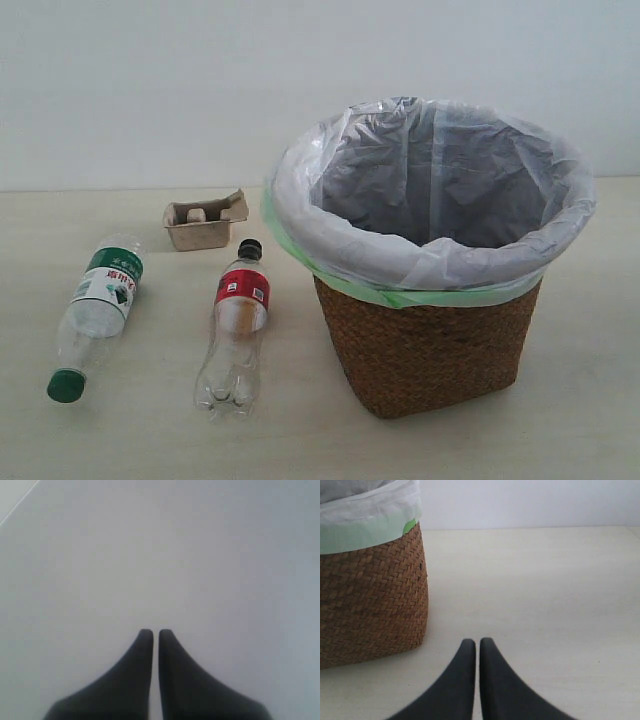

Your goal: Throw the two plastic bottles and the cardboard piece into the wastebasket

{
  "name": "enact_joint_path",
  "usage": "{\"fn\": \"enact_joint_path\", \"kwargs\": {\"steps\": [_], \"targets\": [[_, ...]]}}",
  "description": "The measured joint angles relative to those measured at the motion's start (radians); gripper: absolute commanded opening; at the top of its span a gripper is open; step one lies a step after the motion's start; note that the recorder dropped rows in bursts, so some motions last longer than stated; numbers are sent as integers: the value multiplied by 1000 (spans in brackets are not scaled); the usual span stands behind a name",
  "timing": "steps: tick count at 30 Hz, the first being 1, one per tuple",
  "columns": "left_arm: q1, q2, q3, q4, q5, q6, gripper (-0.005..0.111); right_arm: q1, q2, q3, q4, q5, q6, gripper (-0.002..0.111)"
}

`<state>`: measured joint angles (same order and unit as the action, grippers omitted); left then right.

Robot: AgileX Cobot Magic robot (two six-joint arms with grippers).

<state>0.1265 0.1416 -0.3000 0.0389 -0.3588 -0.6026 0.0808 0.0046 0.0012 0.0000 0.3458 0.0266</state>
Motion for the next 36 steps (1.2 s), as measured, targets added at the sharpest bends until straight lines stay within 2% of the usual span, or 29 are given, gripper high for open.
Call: {"fn": "enact_joint_path", "kwargs": {"steps": [4, 10, 15, 18, 23, 25, 26, 31, 36], "targets": [[0, 130, -121, 87, 81, 17, 4, 0, 0, 0, 0, 0, 0, 0], [0, 358, -285, 210, 285, 21, 4, 0, 0, 0, 0, 0, 0, 0], [0, 556, -376, 242, 434, 43, 5, 0, 0, 0, 0, 0, 0, 0], [0, 665, -408, 246, 469, 126, 21, 0, 0, 0, 0, 0, 0, 0], [0, 848, -443, 244, 515, 185, 80, 0, 0, 0, 0, 0, 0, 0], [-4, 918, -464, 242, 545, 189, 97, 0, 0, 0, 0, 0, 0, 0], [-11, 958, -479, 242, 567, 195, 102, 0, 0, 0, 0, 0, 0, 0], [-79, 1140, -574, 202, 699, 293, 104, 0, 0, 0, 0, 0, 0, 0], [-138, 1270, -683, 14, 855, 529, 104, 0, 0, 0, 0, 0, 0, 0]]}}
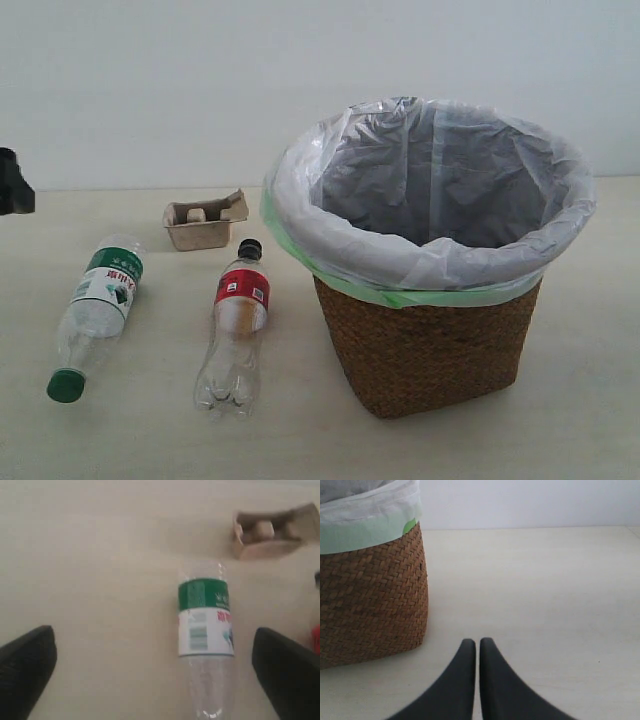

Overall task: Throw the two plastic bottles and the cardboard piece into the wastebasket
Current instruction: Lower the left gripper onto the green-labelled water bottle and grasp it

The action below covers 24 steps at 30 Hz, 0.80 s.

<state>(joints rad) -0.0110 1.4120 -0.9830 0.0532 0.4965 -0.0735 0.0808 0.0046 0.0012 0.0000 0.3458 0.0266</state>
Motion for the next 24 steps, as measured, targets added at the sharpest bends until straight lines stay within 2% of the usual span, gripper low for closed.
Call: {"fn": "enact_joint_path", "kwargs": {"steps": [4, 11, 14, 24], "targets": [[-7, 109, -67, -140, 95, 153, 104, 0, 0, 0, 0, 0, 0, 0], [-7, 244, -80, -328, 117, 358, 104, 0, 0, 0, 0, 0, 0, 0], [-17, 310, -81, -414, 77, 446, 104, 0, 0, 0, 0, 0, 0, 0], [-54, 446, -81, -420, -117, 471, 104, 0, 0, 0, 0, 0, 0, 0]]}}
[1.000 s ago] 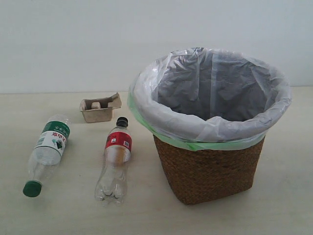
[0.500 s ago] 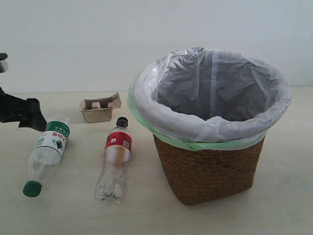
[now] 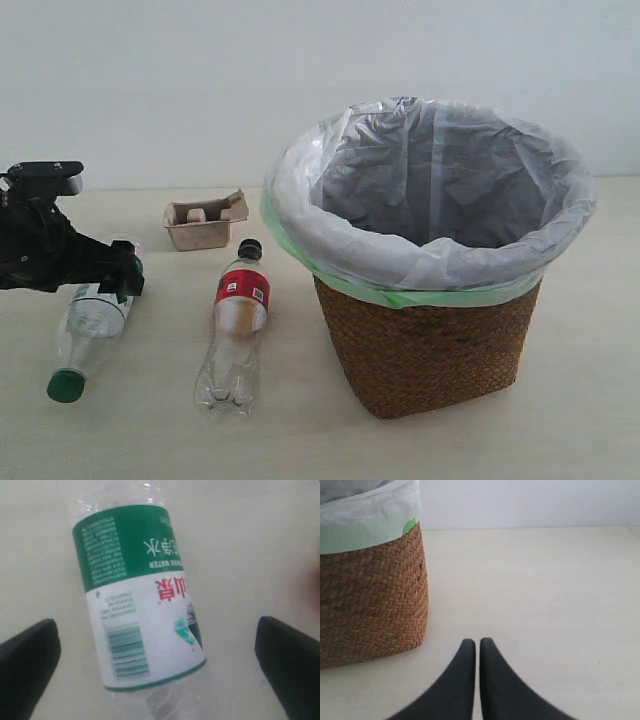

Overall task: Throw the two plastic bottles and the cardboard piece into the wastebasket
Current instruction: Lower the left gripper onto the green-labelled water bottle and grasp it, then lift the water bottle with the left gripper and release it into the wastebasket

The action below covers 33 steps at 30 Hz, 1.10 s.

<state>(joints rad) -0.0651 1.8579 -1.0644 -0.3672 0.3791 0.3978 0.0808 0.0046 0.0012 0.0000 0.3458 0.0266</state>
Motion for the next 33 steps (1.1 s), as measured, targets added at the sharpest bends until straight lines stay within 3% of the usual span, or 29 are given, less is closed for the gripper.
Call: {"fn": "enact_joint_path", "kwargs": {"steps": [7, 15, 17, 23, 28, 33], "targets": [[0, 124, -69, 0, -21, 2, 104, 0, 0, 0, 0, 0, 0, 0], [-2, 176, -84, 3, 0, 5, 76, 0, 0, 0, 0, 0, 0, 0], [-2, 178, -87, 3, 5, 5, 65, 0, 0, 0, 0, 0, 0, 0], [-2, 176, -94, 1, 45, 4, 6, 0, 0, 0, 0, 0, 0, 0], [9, 147, -92, 1, 108, 4, 4, 0, 0, 0, 0, 0, 0, 0], [47, -2, -92, 13, 133, -5, 4, 0, 0, 0, 0, 0, 0, 0]]}}
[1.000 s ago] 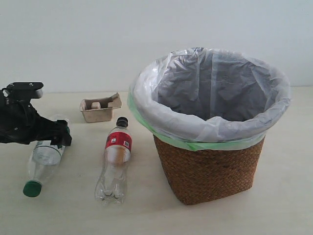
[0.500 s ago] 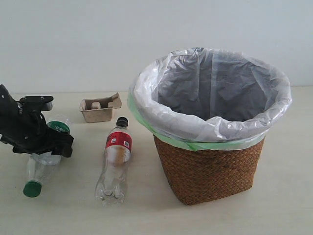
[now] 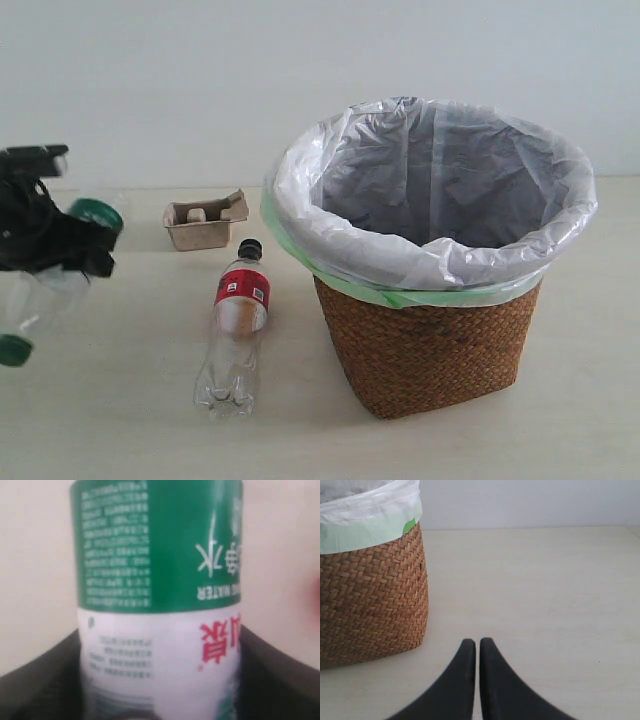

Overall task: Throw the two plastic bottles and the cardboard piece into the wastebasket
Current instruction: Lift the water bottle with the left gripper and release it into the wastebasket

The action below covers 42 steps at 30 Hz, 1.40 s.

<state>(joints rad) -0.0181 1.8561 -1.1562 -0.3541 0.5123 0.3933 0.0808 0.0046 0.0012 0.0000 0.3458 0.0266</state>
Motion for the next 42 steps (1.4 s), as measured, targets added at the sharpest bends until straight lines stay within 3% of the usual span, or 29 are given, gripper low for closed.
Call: {"fn": "enact_joint_path", "kwargs": {"steps": [3, 8, 11, 15, 20, 28, 33, 35, 36, 37, 38, 39, 42], "targets": [[30, -110, -29, 118, 25, -97, 4, 0, 0, 0, 0, 0, 0, 0], [53, -267, -162, 555, 173, -435, 4, 0, 0, 0, 0, 0, 0, 0], [53, -329, -274, 756, 272, -555, 4, 0, 0, 0, 0, 0, 0, 0], [53, -358, -414, 874, 411, -602, 4, 0, 0, 0, 0, 0, 0, 0], [53, -362, -475, 890, 485, -600, 4, 0, 0, 0, 0, 0, 0, 0], [25, -304, -417, 706, 504, -463, 4, 0, 0, 0, 0, 0, 0, 0], [-106, -259, -406, 304, 476, -173, 6, 0, 0, 0, 0, 0, 0, 0], [-175, -255, -437, 36, 474, -5, 22, 0, 0, 0, 0, 0, 0, 0], [-202, -255, -454, -78, 474, 78, 58, 0, 0, 0, 0, 0, 0, 0], [-267, -255, -504, -308, 477, 202, 78, 0, 0, 0, 0, 0, 0, 0], [-297, -255, -523, -365, 469, 228, 108, 0, 0, 0, 0, 0, 0, 0], [-346, -257, -562, -420, 442, 244, 109, 0, 0, 0, 0, 0, 0, 0], [-378, -257, -582, -353, 421, 220, 103, 0, 0, 0, 0, 0, 0, 0]]}}
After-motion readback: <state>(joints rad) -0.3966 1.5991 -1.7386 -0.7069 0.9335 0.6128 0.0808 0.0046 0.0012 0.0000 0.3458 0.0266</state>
